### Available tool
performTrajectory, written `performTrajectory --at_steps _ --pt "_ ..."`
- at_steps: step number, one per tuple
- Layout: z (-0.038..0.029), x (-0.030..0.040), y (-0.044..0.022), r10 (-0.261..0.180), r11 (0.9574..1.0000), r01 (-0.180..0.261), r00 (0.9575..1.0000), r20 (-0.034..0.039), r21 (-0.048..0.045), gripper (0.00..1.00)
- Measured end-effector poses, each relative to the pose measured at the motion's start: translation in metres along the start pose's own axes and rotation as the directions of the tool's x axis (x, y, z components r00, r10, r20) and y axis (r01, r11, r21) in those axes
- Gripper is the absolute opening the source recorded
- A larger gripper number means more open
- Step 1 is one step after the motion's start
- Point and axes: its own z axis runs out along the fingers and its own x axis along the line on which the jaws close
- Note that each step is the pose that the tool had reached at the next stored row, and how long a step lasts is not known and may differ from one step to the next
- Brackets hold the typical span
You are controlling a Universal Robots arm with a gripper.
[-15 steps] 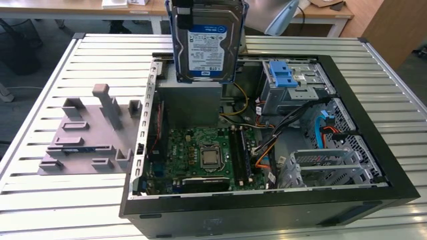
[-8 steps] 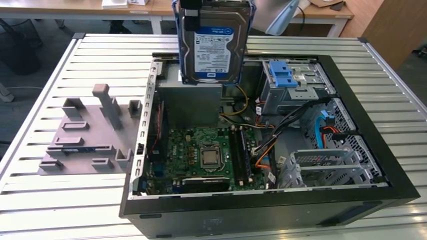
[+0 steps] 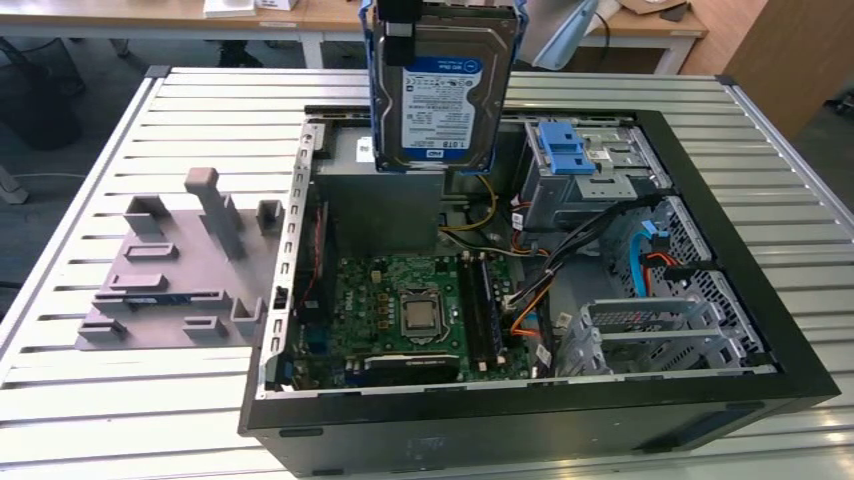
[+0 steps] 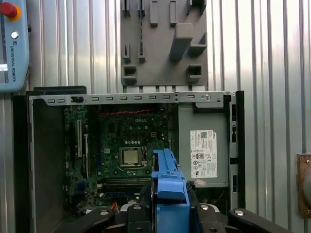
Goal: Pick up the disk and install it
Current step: 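Pick up the disk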
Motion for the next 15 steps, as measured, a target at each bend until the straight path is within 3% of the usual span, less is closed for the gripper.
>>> performTrajectory --at_steps 8,15 --pt "0.0000 0.0005 -0.0004 0.000 1.0000 0.000 1.0000 0.0001 0.0000 0.36" --pt "-0.0001 0.0021 -0.0081 0.000 1.0000 0.000 1.0000 0.0000 0.0000 0.36"
